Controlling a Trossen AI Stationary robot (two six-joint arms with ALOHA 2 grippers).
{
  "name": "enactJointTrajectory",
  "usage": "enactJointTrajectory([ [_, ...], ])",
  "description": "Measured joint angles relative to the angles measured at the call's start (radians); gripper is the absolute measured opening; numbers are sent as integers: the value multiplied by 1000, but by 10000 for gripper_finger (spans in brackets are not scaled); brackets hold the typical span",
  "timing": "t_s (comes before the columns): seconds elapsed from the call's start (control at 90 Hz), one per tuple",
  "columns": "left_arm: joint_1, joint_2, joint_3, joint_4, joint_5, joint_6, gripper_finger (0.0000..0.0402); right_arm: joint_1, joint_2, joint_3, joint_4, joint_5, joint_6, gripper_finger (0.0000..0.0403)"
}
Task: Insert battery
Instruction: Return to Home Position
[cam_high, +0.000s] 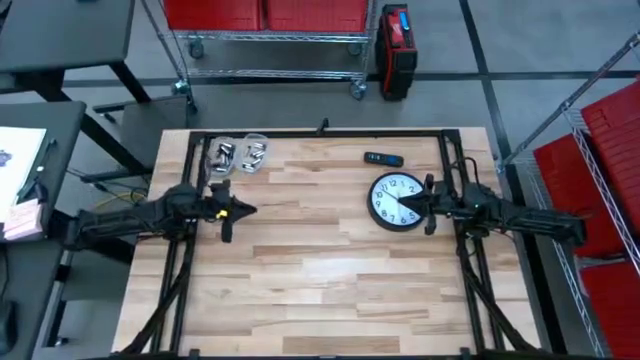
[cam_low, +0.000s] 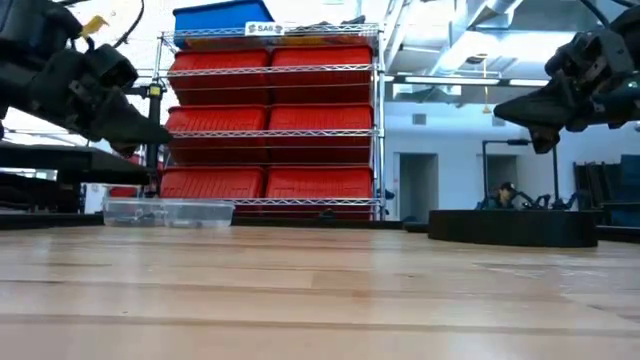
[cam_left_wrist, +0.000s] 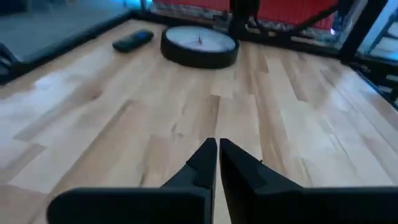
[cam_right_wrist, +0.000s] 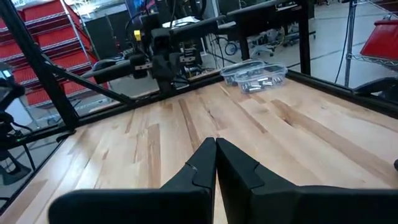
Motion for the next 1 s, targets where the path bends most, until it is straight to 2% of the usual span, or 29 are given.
enactJointTrajectory([
  [0.211, -2, -100, -1, -5, -23, 69, 0, 0, 0, 0, 8, -3, -2, 1],
  [0.478, -48, -97, -3, 0, 12, -88, 0, 0, 0, 0, 11, -3, -1, 1],
  [1.0, -56, -92, -5, -2, 13, -95, 0, 0, 0, 0, 13, -3, 0, 1],
])
